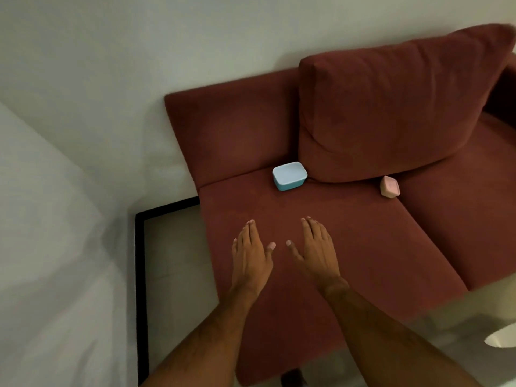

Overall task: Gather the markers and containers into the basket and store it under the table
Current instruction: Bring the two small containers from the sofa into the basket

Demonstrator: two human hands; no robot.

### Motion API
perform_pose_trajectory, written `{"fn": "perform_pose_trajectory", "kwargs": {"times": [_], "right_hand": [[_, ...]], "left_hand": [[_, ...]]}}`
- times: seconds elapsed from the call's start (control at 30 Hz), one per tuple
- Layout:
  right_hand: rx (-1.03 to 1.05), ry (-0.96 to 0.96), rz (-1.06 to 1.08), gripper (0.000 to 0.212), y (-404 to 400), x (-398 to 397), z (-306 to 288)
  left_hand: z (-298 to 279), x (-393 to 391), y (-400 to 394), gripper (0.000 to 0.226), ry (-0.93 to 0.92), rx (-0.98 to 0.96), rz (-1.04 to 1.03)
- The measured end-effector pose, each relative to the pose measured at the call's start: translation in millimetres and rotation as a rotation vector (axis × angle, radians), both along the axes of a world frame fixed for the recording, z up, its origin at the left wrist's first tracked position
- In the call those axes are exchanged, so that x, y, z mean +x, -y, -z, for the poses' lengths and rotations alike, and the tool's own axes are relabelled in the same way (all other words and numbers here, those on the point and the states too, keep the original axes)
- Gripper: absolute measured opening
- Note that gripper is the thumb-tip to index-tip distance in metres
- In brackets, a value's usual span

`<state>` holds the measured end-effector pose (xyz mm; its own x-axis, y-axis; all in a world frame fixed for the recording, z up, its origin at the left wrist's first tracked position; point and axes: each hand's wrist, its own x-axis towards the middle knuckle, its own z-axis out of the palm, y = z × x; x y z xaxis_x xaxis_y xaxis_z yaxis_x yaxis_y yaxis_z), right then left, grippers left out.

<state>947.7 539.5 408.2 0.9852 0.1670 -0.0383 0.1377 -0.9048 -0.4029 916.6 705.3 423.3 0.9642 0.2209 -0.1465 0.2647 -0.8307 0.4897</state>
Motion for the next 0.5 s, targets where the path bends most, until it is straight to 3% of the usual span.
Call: {"fn": "perform_pose_trajectory", "kwargs": {"times": [0.27, 0.5], "right_hand": [[0.088, -0.064, 0.026, 0.072, 6, 159, 61], [0.399, -0.189, 0.205, 0.074, -2, 259, 103]], "left_hand": [[60, 168, 29, 0.077, -0.084, -0.120, -0.120], [103, 280, 37, 0.075, -0.061, -0.331, -0.292]]}}
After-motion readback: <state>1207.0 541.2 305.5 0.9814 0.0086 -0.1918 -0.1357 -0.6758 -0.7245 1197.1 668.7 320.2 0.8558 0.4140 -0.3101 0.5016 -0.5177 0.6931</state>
